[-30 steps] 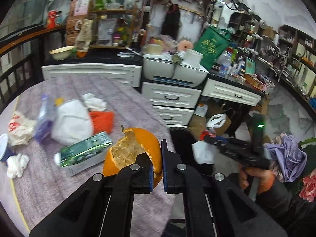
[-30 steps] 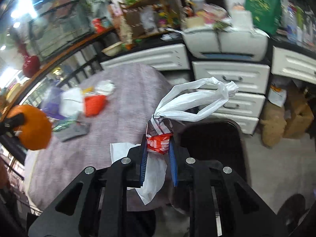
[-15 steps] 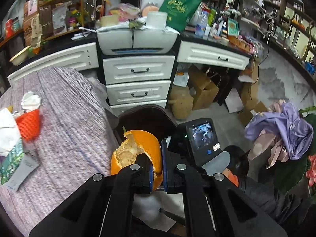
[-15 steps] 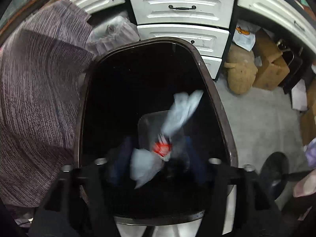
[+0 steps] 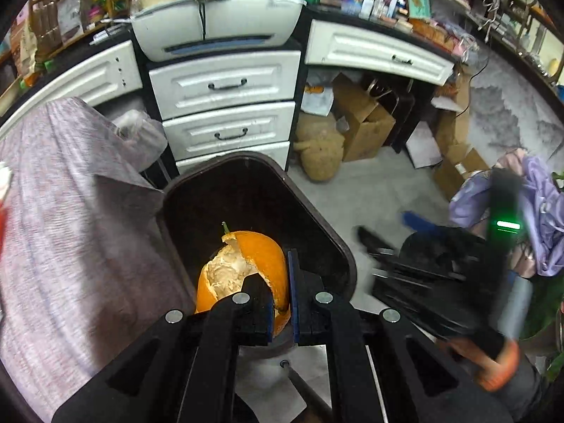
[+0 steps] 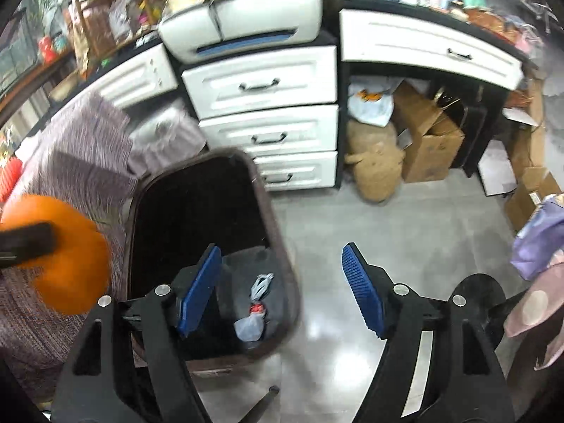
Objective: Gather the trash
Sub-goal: 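Carry both items to the black bin and open both tools to drop them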
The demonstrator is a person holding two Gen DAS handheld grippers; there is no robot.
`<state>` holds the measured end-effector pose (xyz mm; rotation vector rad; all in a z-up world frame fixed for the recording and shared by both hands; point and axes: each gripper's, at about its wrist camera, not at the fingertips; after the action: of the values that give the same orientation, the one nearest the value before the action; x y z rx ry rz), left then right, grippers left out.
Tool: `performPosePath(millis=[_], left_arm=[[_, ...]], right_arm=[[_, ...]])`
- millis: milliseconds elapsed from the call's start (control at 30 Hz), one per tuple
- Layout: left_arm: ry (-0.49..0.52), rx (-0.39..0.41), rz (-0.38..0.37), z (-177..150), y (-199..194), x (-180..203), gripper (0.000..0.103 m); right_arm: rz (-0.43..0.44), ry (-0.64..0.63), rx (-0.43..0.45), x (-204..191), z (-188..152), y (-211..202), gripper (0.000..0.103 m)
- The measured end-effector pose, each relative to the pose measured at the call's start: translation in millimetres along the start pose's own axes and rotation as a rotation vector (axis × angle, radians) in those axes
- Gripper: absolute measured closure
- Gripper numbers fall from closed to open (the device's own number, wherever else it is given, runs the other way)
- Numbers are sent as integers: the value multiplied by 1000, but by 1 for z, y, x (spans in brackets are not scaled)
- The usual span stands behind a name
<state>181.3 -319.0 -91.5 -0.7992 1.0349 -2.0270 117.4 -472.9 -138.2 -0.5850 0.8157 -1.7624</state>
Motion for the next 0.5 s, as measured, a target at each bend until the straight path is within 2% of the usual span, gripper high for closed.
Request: performPosePath(millis=[200, 500], left_arm=[[11, -62, 39, 2, 41, 6, 96], [10, -145, 61, 1, 84, 13, 96]], right_arm=[[-14, 36, 36, 23, -11, -25, 31], [-12, 89, 32, 32, -20, -28, 31]])
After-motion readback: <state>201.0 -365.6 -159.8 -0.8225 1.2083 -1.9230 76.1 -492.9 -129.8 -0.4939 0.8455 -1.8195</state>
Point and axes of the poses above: each gripper's, at about its wrist camera, not at the fingertips, and y roughly the way its jaws point, x to its right, z to its top, and after that the axes turned 12 degrees about -y, right-handed
